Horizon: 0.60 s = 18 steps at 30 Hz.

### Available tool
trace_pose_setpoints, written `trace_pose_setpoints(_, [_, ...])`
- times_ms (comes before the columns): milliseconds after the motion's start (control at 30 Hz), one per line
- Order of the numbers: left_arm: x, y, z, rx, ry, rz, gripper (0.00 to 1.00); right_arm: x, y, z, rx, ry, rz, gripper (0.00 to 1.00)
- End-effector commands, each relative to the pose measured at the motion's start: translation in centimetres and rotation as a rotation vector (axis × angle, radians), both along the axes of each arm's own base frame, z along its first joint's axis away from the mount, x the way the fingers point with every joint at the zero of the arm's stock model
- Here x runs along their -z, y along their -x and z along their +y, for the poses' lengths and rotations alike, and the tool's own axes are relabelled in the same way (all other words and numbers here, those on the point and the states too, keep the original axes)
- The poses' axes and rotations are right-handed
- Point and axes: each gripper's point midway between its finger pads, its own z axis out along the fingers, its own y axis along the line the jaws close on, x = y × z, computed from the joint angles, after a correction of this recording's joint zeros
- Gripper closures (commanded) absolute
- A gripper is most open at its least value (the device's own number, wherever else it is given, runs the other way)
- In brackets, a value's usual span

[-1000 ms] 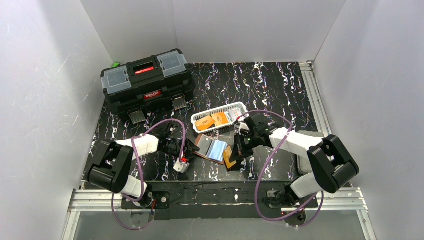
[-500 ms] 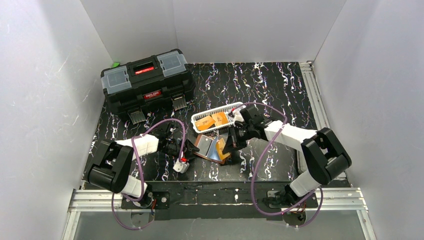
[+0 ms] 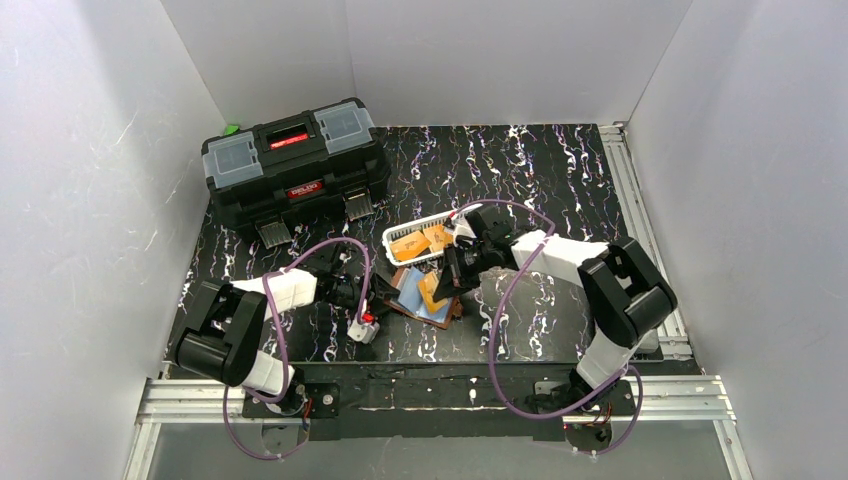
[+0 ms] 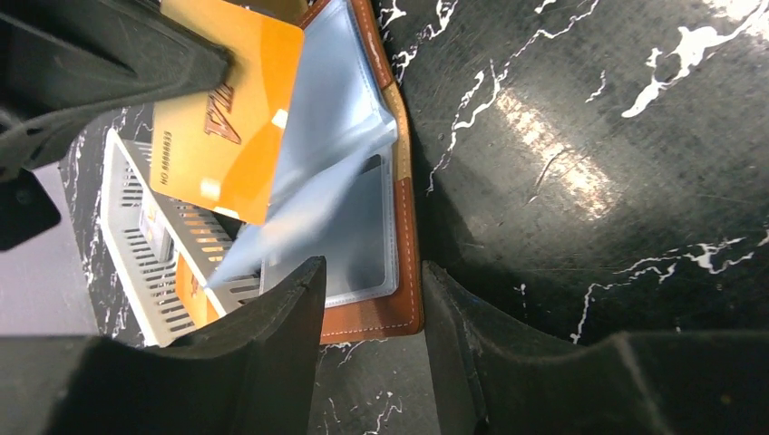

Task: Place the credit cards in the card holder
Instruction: Turn over the card slot in the card holder.

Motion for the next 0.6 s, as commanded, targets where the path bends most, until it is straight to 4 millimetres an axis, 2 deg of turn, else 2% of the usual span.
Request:
trace_pose_setpoints(0, [-2.8,-0.3,-1.4,0.226,0.124,-0.387,0.59,-0.6,-0.3,1.8,-0.037,-0.040,-0.013,0.99])
trace_pose_setpoints(200, [-3.1,-0.9,-0.3,0.173,0.127,-0.384,0.54,1.4,0.3,1.3,-0.037,-0.005,0.023,0.99])
trace_pose_setpoints(300, [-3.1,-1.2,0.7,0.118,0.097,-0.308,0.49,2.2,0.7,0.8,-0.036,0.019,0.026,0.99])
trace_pose_setpoints(333, [-3.3,-1.1,1.1,0.101,0.076,-0.259,0.46,2.4,0.8,0.6,-0.037,0.027,0.026,0.99])
trace_pose_setpoints(400, [-3.7,-0.8,1.8,0.044,0.029,-0.113,0.33,2.9,1.0,0.3,-0.037,0.039,0.030,0.99])
trace_pose_setpoints(567, [-5.4,1.3,2.9,-0.149,-0.081,0.356,0.32,3.8,1.5,-0.1,-0.043,0.051,0.031,0.99])
